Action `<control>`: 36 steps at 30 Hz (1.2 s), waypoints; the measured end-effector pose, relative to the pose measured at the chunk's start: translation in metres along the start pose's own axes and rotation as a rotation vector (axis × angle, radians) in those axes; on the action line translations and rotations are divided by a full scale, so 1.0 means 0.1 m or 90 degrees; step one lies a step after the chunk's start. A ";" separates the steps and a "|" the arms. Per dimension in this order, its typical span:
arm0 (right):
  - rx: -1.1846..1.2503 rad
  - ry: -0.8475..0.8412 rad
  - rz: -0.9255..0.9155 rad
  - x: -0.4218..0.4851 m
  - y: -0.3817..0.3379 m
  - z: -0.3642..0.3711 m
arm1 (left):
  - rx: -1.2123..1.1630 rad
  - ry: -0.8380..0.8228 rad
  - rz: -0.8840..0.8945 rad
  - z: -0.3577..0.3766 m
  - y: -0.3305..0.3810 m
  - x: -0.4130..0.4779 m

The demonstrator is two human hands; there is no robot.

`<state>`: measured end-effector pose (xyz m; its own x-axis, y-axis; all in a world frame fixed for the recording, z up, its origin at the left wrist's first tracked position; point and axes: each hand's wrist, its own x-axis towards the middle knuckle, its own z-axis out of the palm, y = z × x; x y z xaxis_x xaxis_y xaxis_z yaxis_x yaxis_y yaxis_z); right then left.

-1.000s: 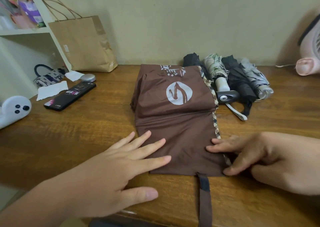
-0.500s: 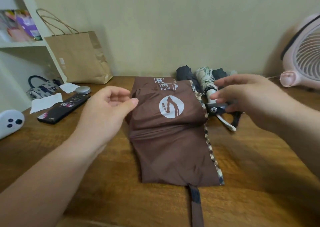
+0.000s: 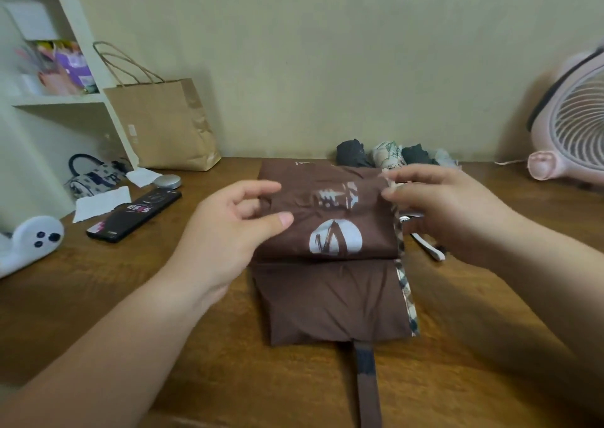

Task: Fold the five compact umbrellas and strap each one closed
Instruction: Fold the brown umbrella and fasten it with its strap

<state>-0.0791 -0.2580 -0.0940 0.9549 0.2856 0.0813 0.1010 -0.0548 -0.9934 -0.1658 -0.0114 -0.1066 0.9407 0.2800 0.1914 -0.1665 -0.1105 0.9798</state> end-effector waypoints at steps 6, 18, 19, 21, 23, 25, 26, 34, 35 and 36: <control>-0.260 -0.058 -0.129 -0.53 0.29 -0.05 | 0.422 -0.061 -0.014 -0.07 -0.20 -0.53; -0.124 -0.290 -0.092 -0.74 0.50 -0.10 | 0.536 -0.117 0.213 -0.13 -0.53 -0.71; -0.148 -0.281 -0.077 -0.73 0.50 -0.08 | 0.543 -0.117 0.222 -0.15 -0.53 -0.71; -0.178 -0.212 -0.045 -0.68 0.50 -0.05 | 0.552 -0.110 0.232 -0.19 -0.56 -0.70; -0.203 -0.152 -0.001 -0.62 0.47 -0.03 | 0.566 -0.093 0.250 -0.21 -0.58 -0.71; -0.235 -0.128 0.011 -0.56 0.46 0.00 | 0.563 -0.077 0.262 -0.20 -0.56 -0.72; -0.243 -0.123 0.016 -0.54 0.45 0.02 | 0.546 -0.066 0.263 -0.19 -0.56 -0.72; -0.127 0.022 0.134 -0.21 0.46 0.14 | 0.541 -0.081 0.137 -0.09 -0.48 -0.58; -0.100 0.031 0.153 -0.16 0.45 0.14 | 0.553 -0.102 0.126 -0.09 -0.49 -0.58; -0.093 0.033 0.159 -0.11 0.43 0.13 | 0.573 -0.115 0.130 -0.10 -0.51 -0.58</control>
<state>-0.0890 -0.2513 -0.1390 0.9678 0.1964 -0.1572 -0.1043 -0.2555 -0.9612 -0.2146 -0.0128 -0.1670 0.9626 0.0306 0.2693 -0.1128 -0.8582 0.5008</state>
